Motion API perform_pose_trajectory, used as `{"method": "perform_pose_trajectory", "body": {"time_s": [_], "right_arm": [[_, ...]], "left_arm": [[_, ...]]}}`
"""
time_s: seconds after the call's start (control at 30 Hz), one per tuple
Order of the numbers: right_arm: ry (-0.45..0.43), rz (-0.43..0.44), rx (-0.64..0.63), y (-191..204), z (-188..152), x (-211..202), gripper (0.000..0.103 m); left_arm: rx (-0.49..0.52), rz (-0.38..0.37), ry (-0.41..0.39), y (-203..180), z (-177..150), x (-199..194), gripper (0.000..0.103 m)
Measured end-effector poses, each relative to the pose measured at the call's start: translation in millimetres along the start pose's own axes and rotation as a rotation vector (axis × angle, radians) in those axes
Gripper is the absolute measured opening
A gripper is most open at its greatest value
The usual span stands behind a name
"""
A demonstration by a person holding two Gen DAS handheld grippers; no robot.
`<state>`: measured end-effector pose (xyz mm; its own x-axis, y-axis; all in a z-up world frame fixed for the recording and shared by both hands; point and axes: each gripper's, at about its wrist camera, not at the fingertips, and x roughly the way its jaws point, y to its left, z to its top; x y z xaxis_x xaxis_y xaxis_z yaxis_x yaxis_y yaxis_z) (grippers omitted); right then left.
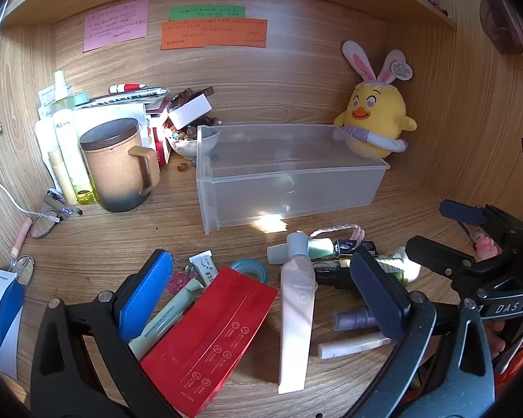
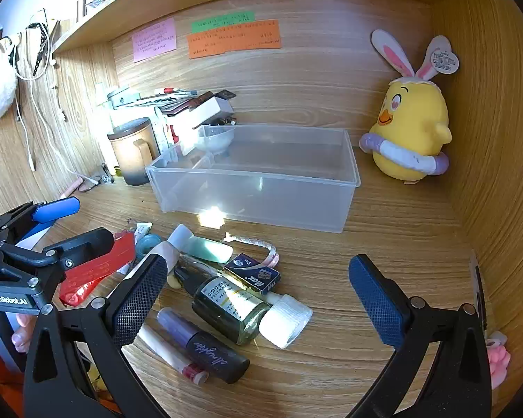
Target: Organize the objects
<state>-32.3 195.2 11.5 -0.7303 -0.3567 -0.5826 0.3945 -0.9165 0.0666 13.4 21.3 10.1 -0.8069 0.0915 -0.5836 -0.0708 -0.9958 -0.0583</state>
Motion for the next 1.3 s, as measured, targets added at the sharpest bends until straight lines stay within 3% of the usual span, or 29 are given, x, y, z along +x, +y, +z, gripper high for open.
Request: {"method": "perform_pose_trajectory", "body": {"time_s": [1.3], "right_arm": [[0.015, 0.006, 0.004, 0.6, 0.3, 4.1, 0.103]], "left_arm": [[-0.038, -0.029, 0.035, 5.6, -5.6, 8.6, 0.103]]}}
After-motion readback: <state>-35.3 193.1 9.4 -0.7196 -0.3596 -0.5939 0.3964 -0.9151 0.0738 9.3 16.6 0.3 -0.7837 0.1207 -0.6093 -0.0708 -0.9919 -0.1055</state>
